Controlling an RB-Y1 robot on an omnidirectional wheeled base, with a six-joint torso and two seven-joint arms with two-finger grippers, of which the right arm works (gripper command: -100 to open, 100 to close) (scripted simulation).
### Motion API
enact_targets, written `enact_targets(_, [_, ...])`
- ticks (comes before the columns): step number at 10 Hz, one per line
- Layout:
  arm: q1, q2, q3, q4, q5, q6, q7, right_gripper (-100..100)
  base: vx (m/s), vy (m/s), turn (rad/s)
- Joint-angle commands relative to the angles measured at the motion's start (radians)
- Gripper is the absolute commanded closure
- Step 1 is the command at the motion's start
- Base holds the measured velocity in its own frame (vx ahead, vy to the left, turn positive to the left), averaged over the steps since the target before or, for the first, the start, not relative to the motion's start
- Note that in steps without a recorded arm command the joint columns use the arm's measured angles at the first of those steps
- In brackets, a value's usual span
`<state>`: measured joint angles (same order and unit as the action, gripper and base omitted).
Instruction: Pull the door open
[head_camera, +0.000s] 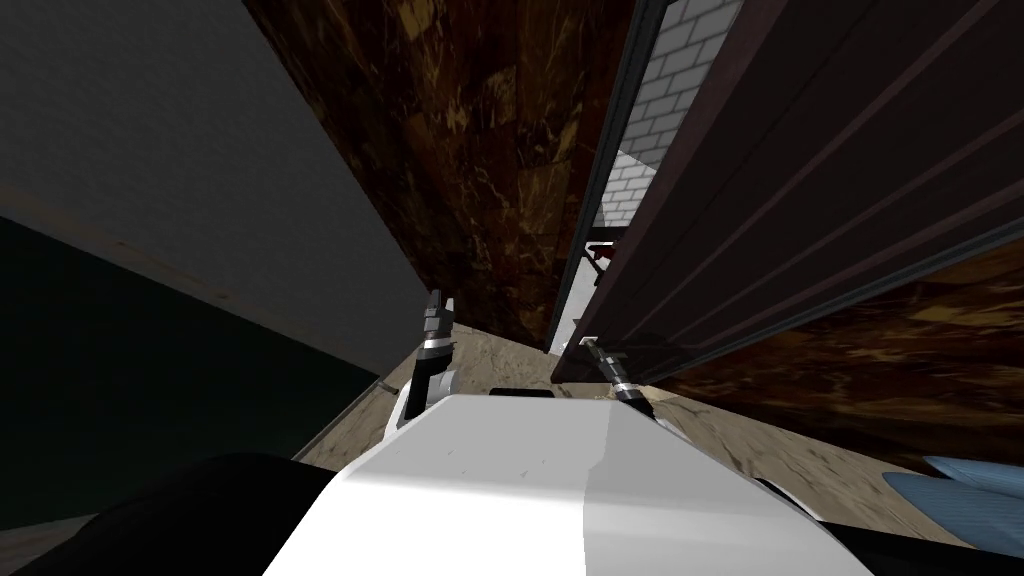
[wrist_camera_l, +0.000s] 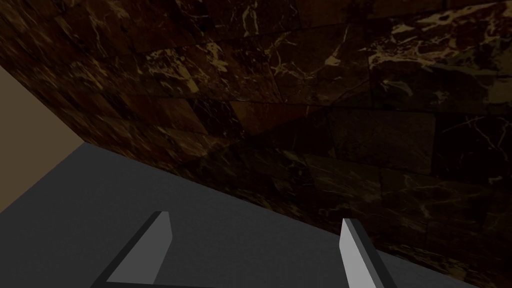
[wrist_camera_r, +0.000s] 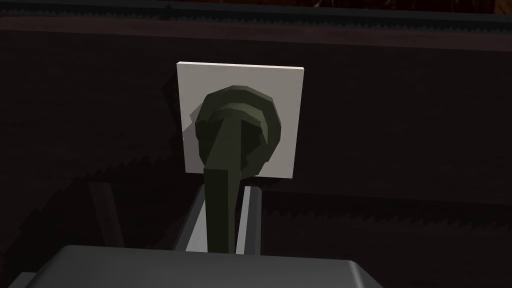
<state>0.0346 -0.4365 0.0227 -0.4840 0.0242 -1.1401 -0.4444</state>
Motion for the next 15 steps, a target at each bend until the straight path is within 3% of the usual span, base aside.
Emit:
enact_targets(1, [0.016, -0.009, 0.004, 0.012, 0.004, -0.034, -0.01, 100, -0.179, -0.069, 0.159])
enact_targets(3, [0.016, -0.009, 0.004, 0.012, 0.004, -0.034, -0.01, 100, -0.097, -0.039, 0.026])
enact_targets(4, [0.031, -0.021, 0.009, 0.021, 0.008, -0.066, -0.023, 100, -0.137, -0.042, 0.193])
enact_targets(5, [0.031, -0.021, 0.009, 0.021, 0.008, -0.066, -0.023, 100, -0.156, -0.066, 0.144])
enact_targets(6, [0.042, -0.029, 0.012, 0.027, 0.011, -0.088, -0.031, 100, -0.173, -0.047, 0.15])
enact_targets(7, [0.038, -0.025, 0.009, 0.018, 0.008, -0.074, -0.025, 100, -0.081, -0.02, 0.033])
enact_targets(15, [0.064, -0.042, 0.014, 0.058, 0.012, -0.146, -0.041, 100, -0.217, -0.092, 0.193])
